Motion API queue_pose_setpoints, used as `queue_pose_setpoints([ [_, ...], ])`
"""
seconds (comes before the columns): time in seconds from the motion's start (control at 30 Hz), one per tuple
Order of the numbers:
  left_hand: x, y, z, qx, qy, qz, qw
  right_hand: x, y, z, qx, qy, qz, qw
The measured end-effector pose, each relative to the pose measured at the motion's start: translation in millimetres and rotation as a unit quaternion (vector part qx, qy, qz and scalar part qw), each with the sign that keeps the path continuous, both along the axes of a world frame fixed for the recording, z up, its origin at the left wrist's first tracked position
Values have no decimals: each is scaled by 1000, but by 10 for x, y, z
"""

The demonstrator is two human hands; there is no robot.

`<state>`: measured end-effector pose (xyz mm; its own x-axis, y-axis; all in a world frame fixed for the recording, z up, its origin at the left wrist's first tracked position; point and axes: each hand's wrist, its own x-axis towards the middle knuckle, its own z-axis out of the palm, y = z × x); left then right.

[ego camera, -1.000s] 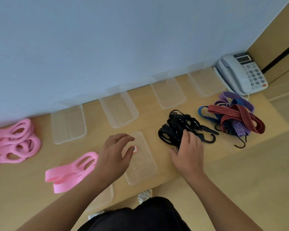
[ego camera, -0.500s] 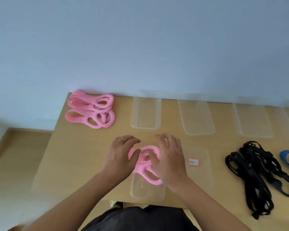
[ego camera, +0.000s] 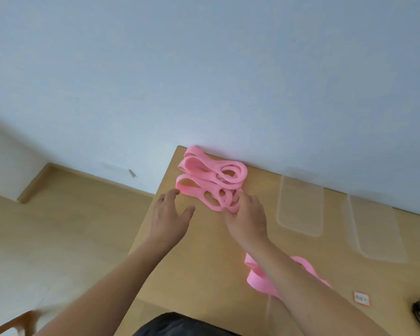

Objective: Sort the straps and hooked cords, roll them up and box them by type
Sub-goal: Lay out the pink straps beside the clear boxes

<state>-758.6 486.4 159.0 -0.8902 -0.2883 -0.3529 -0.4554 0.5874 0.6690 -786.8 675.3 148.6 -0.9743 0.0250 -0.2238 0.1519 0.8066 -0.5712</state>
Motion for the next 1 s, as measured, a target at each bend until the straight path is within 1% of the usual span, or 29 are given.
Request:
queue_pose_setpoints([
  [0.07, -220, -115, -18, 32, -42, 37, 998, -44, -65, -10, -1, -8, -15, 1000],
  [0.13, -438, -166, -48, 64, -69, 64, 994, -9, -128, -15, 2, 5, -14, 1000],
  [0.23, -640, -138, -73, 88, -69, 76, 991, 97, -157, -14, 2, 25, -31, 999],
  [0.3, -688, -118, -62, 107, -66, 101, 987, 153, -144, -15, -9, 24, -57, 998],
  [0.43, -698, -131, -46, 120, -33, 144, 982, 212, -77, -11, -21, 23, -79, 996],
  [0.53, -690, -108, -5, 157, -22, 129, 979, 188, -44, -12, -29, 15, -87, 996],
  [0.6, -687, -75, 16, 160, -19, 116, 980, 163, -39, -18, -36, 7, -96, 995],
  [0.67, -685, -46, 14, 154, -10, 124, 980, 139, -28, -13, -42, -1, -95, 995],
  [0.73, -646, -34, 33, 162, 10, 131, 978, 105, 4, -21, -37, -13, -82, 996],
  [0.87, -451, 5, 136, 154, 57, 97, 982, 72, 101, -67, -19, -46, -43, 998],
  [0.93, -334, 68, 207, 175, 82, 90, 977, 93, 138, -77, -30, -55, -46, 997],
  [1.0, -237, 144, 315, 201, 108, 74, 971, 140, 172, -62, -53, -45, -51, 996],
])
